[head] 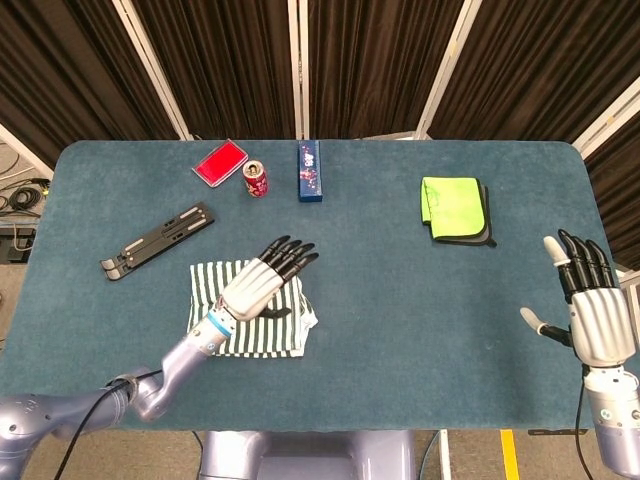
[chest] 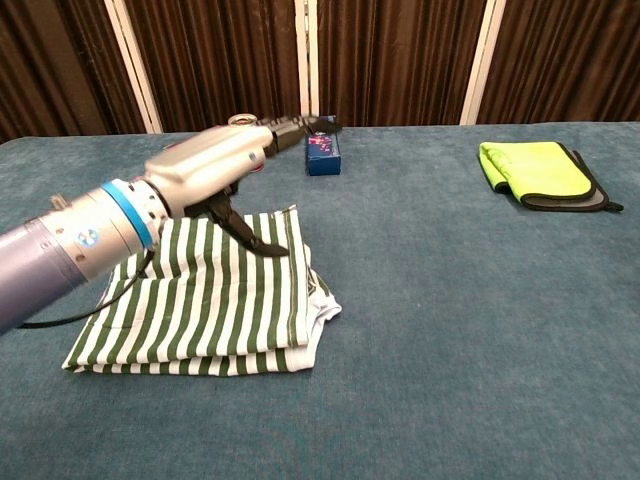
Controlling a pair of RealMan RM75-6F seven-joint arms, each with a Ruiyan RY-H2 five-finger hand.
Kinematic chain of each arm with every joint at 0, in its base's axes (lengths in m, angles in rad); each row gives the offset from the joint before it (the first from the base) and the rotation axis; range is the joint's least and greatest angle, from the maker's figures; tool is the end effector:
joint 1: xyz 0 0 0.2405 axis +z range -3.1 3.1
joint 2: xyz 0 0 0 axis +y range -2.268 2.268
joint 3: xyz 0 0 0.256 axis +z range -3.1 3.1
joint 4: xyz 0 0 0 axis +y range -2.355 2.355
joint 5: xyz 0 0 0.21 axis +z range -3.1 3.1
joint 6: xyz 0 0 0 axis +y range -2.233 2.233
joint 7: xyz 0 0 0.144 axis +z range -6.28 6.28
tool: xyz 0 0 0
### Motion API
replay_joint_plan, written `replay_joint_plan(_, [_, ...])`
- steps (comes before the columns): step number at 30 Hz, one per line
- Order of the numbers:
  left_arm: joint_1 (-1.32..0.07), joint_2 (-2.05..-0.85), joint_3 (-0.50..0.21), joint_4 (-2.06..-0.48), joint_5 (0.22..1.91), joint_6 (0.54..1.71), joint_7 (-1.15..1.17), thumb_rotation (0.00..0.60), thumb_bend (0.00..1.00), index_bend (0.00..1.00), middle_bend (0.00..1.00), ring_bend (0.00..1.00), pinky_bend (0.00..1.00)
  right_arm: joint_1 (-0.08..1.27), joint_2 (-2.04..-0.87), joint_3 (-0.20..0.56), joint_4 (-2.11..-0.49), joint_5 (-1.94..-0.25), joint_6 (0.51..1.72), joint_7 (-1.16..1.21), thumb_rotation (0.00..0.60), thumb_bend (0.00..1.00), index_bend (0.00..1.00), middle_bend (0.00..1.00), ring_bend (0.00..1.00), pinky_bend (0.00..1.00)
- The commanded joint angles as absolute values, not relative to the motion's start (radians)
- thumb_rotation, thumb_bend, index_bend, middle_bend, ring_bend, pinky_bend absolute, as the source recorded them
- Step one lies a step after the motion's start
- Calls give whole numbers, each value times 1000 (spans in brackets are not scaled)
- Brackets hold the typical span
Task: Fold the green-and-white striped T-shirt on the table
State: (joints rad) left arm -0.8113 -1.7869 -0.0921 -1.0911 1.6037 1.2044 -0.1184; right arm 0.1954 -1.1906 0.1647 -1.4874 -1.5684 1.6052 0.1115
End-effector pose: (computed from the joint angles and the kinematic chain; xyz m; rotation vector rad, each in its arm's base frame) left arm -0.1055 0.3367 -0.0551 -1.9997 -0.7171 -1.4148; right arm -0.2798 -0.2342 0.1767 1.3381 -0.6806 1.2203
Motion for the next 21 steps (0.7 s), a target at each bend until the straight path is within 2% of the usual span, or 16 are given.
replay_joint_plan(1, [-771,-1638,-136,-1221,1580,1268,-60,600,0,0,0,0,0,194,-1191,162,-1490,-1572,1605,107,600,0,0,0,0,0])
replay_joint_plan(4, [-711,-1526,-142,-1336,1530,1293,5,600,0,0,0,0,0,195,-1192,160,-1490,-1573,1603,101,600,0,1,0,0,0])
replay_joint_plan(7, [-614,-1374,-115,-1535,1442,1311,148,600,0,0,0,0,0,196,-1194,157,-1488,-1574,1598,87,600,0,8,0,0,0])
replay_joint_plan(10, [-503,-1258,-76,-1696,1382,1400,290,600,0,0,0,0,0,197,-1193,153,-1493,-1564,1581,56,600,0,7,0,0,0])
replay_joint_plan(15, [-373,-1162,-15,-1806,1355,1508,334,600,0,0,0,0,0,198,-1190,152,-1506,-1552,1566,28,600,0,0,0,0,0])
replay_joint_plan(21, [-248,-1122,46,-1831,1358,1588,277,600,0,0,0,0,0,191,-1182,153,-1521,-1554,1578,3,600,0,0,0,0,0])
